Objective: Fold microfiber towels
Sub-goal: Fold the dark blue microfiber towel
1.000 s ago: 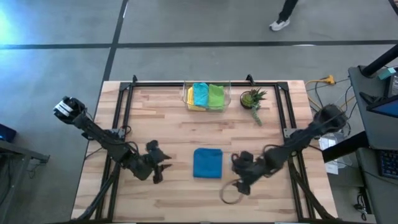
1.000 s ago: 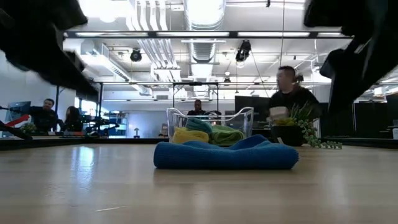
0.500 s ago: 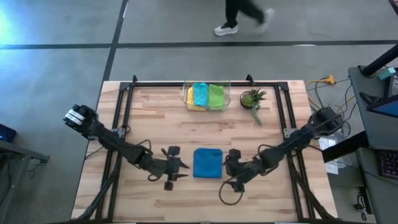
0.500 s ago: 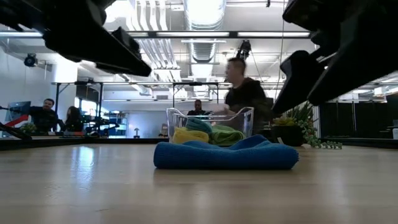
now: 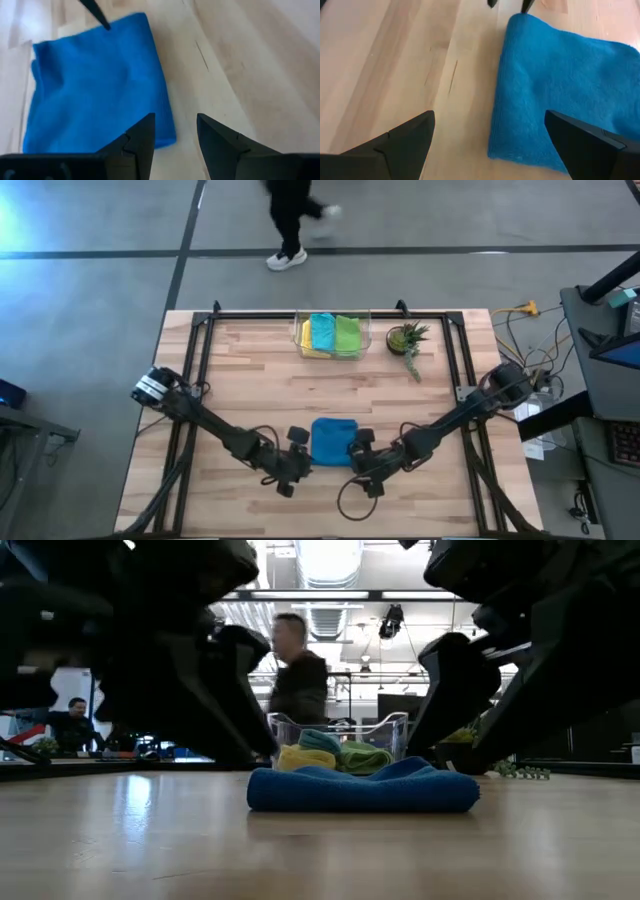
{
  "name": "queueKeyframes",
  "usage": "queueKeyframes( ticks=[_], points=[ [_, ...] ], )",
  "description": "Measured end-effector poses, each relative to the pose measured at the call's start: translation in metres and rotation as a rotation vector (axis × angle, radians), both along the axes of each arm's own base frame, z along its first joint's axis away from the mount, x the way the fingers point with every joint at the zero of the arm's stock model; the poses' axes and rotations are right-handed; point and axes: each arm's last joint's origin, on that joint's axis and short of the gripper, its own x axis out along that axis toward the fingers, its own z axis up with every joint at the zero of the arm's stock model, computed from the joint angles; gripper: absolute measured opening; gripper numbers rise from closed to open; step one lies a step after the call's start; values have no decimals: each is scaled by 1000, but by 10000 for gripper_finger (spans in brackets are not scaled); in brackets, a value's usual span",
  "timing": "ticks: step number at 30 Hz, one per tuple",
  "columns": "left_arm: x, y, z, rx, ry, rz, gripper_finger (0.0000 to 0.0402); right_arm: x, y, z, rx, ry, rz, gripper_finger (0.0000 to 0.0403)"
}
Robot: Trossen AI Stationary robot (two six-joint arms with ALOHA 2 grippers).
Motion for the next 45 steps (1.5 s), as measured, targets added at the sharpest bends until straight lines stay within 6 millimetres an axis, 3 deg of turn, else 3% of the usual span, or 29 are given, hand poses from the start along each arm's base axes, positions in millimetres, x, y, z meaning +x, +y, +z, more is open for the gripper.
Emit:
queueKeyframes(
  ticks=[9,22,28,39,45],
  points=[
    [7,3,-16,76,88,7,130,3,-1,-13,-20,44,-13,373],
    [11,17,-18,95,94,63,130,9,-14,-15,-13,58,-84,372],
    [10,17,-19,67,126,36,127,10,-17,-15,-12,58,-95,342],
    [9,17,-20,24,148,57,35,7,-16,-18,-33,89,-85,286],
    [10,19,-19,1,153,79,19,3,-6,-22,-69,91,-21,270]
  ],
)
